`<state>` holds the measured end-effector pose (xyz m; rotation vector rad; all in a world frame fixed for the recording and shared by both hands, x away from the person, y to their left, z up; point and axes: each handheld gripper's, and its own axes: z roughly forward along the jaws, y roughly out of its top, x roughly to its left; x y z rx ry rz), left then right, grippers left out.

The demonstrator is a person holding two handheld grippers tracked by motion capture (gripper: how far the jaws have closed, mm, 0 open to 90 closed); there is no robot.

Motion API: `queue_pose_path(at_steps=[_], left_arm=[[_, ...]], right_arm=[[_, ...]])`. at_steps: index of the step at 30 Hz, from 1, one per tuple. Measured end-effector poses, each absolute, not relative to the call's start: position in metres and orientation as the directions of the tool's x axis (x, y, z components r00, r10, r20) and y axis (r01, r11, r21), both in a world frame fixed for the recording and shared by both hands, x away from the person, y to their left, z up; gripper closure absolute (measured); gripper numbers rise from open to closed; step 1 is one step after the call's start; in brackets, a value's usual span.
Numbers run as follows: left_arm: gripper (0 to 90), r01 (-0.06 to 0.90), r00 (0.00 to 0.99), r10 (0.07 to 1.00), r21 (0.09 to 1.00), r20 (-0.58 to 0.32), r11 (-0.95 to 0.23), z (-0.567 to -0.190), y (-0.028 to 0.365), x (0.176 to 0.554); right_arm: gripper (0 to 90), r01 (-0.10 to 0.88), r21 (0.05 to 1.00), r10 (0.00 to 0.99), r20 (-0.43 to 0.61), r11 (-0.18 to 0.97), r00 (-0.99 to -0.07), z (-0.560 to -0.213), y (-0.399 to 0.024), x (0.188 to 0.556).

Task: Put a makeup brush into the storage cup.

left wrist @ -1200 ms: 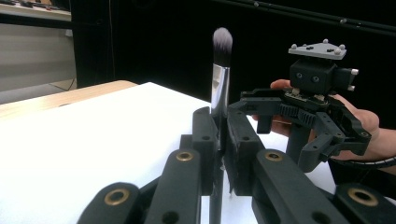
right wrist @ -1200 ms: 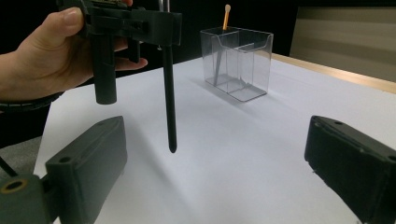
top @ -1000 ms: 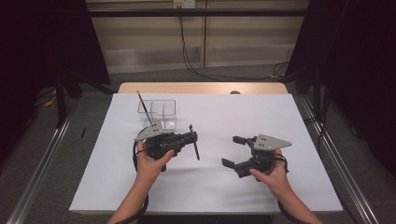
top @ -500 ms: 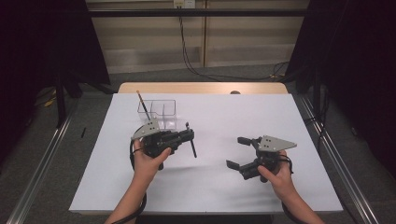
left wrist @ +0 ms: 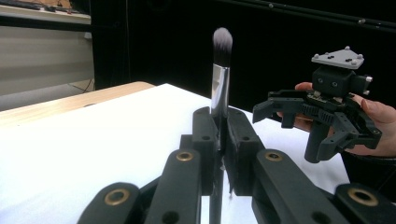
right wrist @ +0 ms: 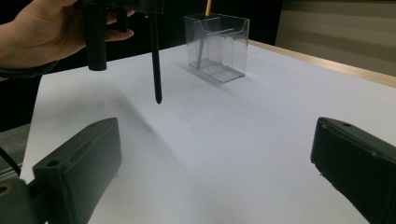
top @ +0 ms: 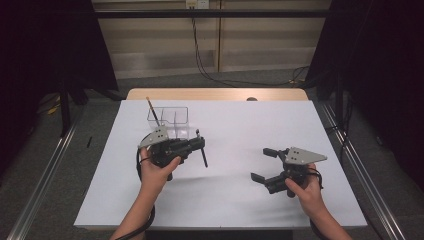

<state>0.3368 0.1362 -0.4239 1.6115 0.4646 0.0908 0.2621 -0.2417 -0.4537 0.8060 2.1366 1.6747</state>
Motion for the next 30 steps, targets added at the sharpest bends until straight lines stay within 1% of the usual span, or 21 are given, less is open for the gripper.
queue_pose_path(at_steps=[30], left_arm=[[83.8,0.250,0.903,0.369,0.968,-0.220,-0.033,-0.423,0.143,0.339]], right_arm=[[1.6,0.259,0.954,0.667,0.095,0.151,-0.739,-0.457,-0.289,0.249]])
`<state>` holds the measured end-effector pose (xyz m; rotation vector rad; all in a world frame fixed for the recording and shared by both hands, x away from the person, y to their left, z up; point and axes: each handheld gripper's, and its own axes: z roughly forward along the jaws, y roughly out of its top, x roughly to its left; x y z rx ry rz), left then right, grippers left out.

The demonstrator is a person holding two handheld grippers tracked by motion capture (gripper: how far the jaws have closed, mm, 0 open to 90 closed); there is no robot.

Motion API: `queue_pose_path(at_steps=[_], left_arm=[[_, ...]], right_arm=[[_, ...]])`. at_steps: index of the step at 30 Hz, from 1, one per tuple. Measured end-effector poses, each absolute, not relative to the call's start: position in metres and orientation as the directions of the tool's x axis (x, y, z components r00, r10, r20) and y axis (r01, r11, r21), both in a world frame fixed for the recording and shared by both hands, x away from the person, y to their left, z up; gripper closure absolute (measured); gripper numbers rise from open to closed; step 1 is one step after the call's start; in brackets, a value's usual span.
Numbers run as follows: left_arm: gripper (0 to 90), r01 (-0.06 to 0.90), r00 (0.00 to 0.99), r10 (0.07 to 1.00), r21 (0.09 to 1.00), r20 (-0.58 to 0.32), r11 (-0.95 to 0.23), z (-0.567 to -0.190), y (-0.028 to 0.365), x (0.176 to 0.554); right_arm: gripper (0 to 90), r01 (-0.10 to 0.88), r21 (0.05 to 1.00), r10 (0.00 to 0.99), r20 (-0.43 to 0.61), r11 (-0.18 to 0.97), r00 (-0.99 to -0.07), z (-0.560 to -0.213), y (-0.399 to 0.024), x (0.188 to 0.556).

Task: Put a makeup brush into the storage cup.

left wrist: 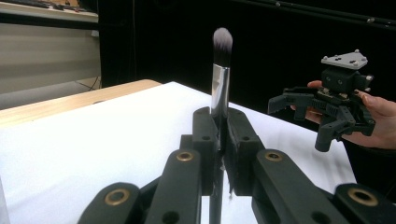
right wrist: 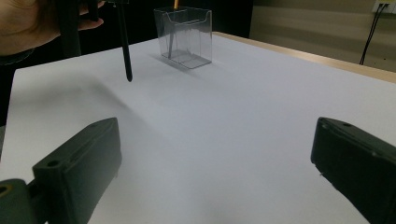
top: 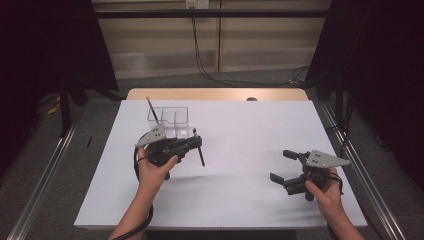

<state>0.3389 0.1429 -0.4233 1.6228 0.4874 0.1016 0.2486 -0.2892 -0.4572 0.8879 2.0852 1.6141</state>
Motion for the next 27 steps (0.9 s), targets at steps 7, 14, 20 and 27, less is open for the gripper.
queue_pose_path(at_steps=[7,14,20,27], left_arm=[[83.9,0.251,0.900,0.375,0.968,-0.223,-0.027,-0.422,0.146,0.339],[83.9,0.249,0.897,0.385,0.968,-0.220,-0.029,-0.421,0.150,0.340],[83.9,0.256,0.888,0.401,0.966,-0.225,-0.025,-0.420,0.155,0.340],[83.9,0.255,0.882,0.414,0.967,-0.227,-0.013,-0.417,0.162,0.341]], right_arm=[[1.7,0.263,0.952,0.676,0.091,0.155,-0.731,-0.458,-0.295,0.246],[1.6,0.261,0.954,0.683,0.091,0.151,-0.725,-0.459,-0.300,0.244],[1.6,0.261,0.955,0.689,0.097,0.138,-0.718,-0.461,-0.303,0.241],[1.6,0.256,0.957,0.697,0.091,0.137,-0.712,-0.463,-0.310,0.237]])
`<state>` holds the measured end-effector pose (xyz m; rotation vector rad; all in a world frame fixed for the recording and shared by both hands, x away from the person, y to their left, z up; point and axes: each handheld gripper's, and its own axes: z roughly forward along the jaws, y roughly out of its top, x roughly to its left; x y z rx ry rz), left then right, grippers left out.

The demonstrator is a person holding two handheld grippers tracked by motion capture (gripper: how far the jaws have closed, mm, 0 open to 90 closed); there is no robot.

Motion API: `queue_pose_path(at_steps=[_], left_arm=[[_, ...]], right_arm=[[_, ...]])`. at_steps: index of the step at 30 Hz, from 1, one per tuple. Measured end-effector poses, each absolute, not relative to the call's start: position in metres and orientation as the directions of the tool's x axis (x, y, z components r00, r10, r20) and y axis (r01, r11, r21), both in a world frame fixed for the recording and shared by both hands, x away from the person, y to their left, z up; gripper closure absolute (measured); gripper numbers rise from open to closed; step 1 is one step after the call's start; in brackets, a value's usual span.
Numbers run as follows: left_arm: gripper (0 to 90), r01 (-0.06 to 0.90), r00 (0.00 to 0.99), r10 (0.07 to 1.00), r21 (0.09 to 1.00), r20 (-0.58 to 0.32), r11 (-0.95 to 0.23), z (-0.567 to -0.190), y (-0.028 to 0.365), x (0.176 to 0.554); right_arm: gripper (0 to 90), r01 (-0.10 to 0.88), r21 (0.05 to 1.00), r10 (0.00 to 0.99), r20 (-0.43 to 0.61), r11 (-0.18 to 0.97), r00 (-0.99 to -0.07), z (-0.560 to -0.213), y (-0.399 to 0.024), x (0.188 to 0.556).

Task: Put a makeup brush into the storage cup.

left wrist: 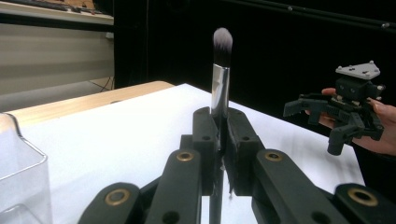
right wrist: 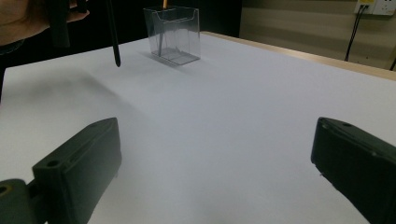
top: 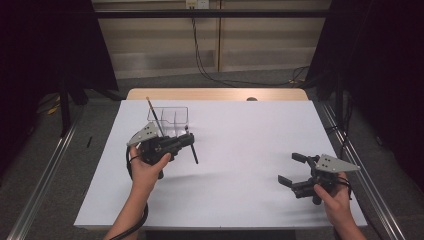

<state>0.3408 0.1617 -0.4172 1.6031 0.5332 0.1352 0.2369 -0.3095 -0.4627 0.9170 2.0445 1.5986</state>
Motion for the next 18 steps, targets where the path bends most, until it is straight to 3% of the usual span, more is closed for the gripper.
queue_pose_path(at_steps=[18], left_arm=[[83.9,0.259,0.859,0.457,0.966,-0.231,0.002,-0.414,0.181,0.345]], right_arm=[[1.2,0.250,0.953,0.700,0.062,0.170,-0.712,-0.465,-0.316,0.231]])
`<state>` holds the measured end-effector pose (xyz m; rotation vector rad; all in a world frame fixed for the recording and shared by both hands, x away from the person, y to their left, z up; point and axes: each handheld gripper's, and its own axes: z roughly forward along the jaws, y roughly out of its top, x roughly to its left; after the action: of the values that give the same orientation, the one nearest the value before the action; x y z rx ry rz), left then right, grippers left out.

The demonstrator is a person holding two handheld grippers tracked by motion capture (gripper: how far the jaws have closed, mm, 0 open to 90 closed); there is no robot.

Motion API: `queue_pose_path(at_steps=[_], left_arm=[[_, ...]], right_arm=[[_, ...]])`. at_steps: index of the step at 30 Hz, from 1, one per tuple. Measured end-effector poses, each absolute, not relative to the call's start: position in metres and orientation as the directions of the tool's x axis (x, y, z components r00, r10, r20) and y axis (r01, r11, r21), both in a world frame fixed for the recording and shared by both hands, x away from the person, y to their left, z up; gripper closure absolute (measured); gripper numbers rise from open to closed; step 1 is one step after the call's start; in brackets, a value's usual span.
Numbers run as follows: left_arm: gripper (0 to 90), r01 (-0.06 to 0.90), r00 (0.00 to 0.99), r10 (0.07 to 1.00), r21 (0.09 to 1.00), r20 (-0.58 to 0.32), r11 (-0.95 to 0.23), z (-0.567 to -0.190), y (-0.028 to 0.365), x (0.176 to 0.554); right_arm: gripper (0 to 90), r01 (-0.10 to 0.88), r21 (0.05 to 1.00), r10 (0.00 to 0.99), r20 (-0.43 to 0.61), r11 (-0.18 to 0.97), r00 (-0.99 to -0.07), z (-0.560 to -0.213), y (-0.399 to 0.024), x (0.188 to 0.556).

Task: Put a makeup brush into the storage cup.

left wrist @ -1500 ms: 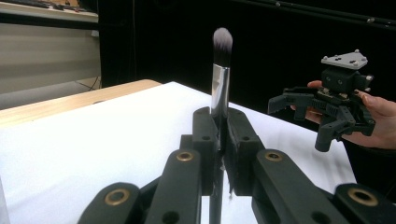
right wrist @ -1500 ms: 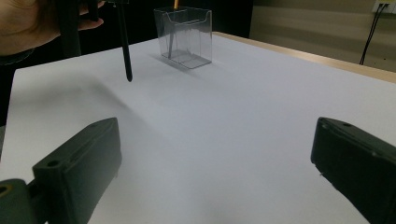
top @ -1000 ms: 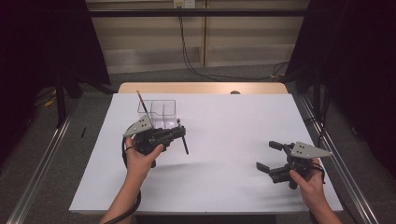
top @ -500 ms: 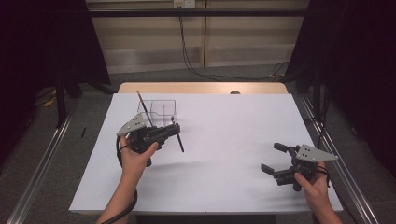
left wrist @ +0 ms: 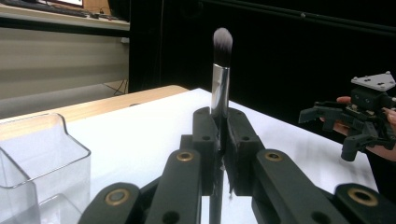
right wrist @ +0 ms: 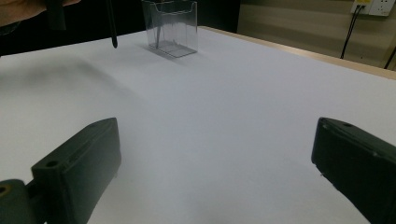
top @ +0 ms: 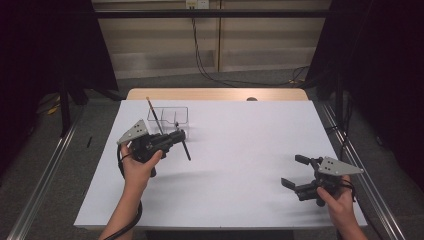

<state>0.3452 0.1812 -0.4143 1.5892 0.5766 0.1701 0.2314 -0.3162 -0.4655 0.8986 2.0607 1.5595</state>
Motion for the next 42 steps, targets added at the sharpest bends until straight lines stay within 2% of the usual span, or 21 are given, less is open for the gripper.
queue_pose_path(at_steps=[42], left_arm=[[83.9,0.272,0.804,0.561,0.961,-0.199,-0.048,-0.383,0.212,0.378]], right_arm=[[1.1,0.256,0.953,0.703,0.070,0.163,-0.708,-0.467,-0.323,0.231]])
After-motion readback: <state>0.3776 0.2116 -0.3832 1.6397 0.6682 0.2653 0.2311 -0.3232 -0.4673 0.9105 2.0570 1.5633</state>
